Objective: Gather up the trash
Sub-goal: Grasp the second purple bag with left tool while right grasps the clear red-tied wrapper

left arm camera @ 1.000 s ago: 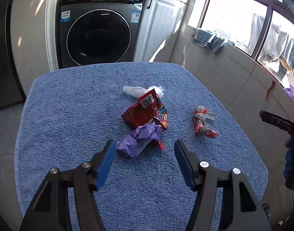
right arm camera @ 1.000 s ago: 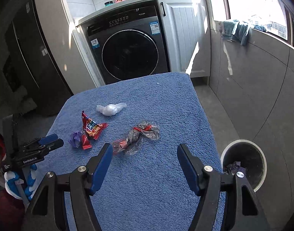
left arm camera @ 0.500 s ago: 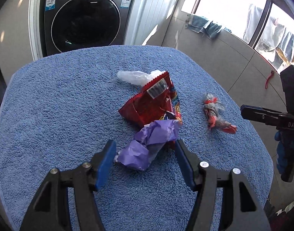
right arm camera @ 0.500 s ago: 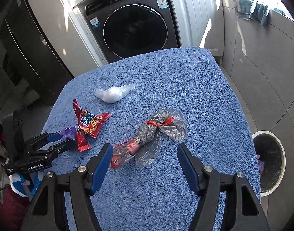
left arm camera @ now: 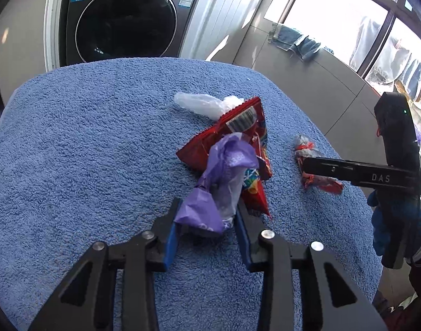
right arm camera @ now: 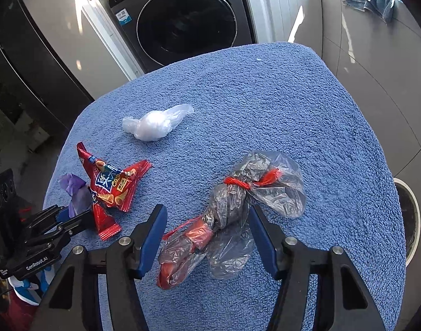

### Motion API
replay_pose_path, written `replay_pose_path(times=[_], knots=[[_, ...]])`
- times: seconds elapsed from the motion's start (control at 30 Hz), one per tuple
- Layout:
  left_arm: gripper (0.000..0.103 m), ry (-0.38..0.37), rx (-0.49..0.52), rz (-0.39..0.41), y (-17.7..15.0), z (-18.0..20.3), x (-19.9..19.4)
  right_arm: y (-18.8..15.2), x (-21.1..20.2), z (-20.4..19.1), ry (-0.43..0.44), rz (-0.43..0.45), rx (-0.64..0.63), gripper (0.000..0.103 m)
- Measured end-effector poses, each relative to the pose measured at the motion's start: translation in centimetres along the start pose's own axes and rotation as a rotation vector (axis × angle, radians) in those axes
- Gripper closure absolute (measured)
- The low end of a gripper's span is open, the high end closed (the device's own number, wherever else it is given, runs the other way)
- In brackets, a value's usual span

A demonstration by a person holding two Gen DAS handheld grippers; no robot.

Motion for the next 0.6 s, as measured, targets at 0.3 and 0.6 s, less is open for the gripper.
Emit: replay_pose_path(times=[0.3, 0.6], knots=[[0.072, 0.031, -0.026, 0.020, -1.4, 0.9, -2.1, -0.6, 0.2, 0.1, 0.001, 0.013, -0.012, 0.087], [0.072, 0.104, -0.029, 0.058, -2.3, 2.5, -5.6, -1.8, -3.1, -2.2, 0.077, 0.071, -0.087, 0.091]])
Point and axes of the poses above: each gripper's, at about its wrist camera, not at the fingertips, and x roughly the way its jaws point, z to its right, y to its top, the point moved 4 cm from there along x, roughly the way its jaws point, and after that the axes turned 7 degrees about x, right-handed, at the moved point
